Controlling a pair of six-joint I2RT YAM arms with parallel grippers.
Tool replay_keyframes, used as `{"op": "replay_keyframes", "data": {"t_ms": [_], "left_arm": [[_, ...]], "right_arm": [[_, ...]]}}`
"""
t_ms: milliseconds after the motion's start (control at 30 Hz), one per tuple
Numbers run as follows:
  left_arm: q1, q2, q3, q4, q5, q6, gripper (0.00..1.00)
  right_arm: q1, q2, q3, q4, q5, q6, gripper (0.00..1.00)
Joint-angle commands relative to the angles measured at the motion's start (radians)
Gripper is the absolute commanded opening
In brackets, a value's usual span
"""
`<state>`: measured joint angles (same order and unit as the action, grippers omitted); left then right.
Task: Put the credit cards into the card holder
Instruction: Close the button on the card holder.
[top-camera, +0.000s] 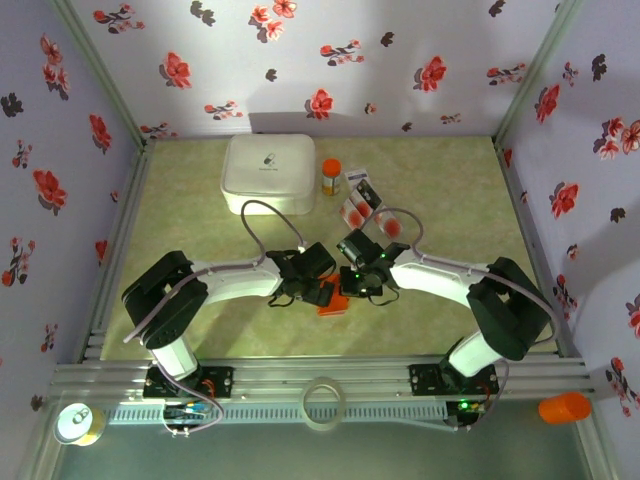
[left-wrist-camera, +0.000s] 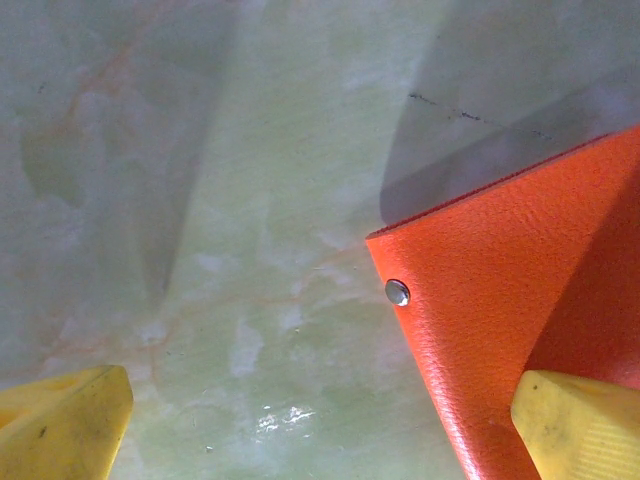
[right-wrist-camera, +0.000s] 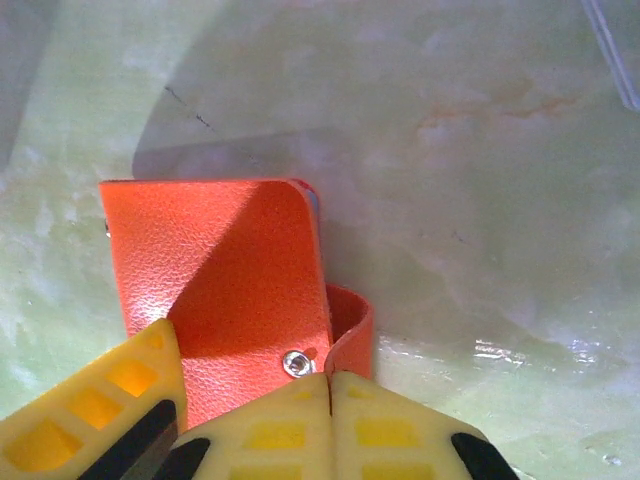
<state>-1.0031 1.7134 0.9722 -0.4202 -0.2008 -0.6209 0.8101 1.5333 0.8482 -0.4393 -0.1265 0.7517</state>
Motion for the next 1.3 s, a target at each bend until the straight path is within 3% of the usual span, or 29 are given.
{"op": "replay_keyframes", "data": {"t_ms": [0, 233, 467, 700, 1033, 1267], "left_arm": [[0.003, 0.017, -0.015, -0.029, -0.01, 0.012, 1.0], [0.083, -0.046, 0.049, -0.041, 0.049, 0.007, 1.0], [0.089, -0.004, 0.064, -0.034, 0.07, 0.036, 1.0], [0.062, 0.006, 0.016, -0.015, 0.078, 0.04, 1.0], [0.005, 0.028, -0.015, -0.039, -0.023, 0.057, 1.0], [-0.003, 0.045, -0.029, -0.016, -0.023, 0.044, 1.0]], "right_arm": [[0.006, -0.013, 0.006, -0.001, 0.012, -0.004, 0.0], [0.005, -0.03, -0.004, 0.01, 0.01, -0.003, 0.0], [0.004, -0.036, -0.006, 0.015, 0.005, 0.0, 0.0], [-0.014, -0.07, -0.012, 0.018, 0.017, 0.01, 0.0], [-0.031, -0.063, -0.021, 0.076, -0.053, 0.027, 0.0], [-0.033, -0.037, -0.024, 0.108, -0.073, 0.042, 0.0]]}}
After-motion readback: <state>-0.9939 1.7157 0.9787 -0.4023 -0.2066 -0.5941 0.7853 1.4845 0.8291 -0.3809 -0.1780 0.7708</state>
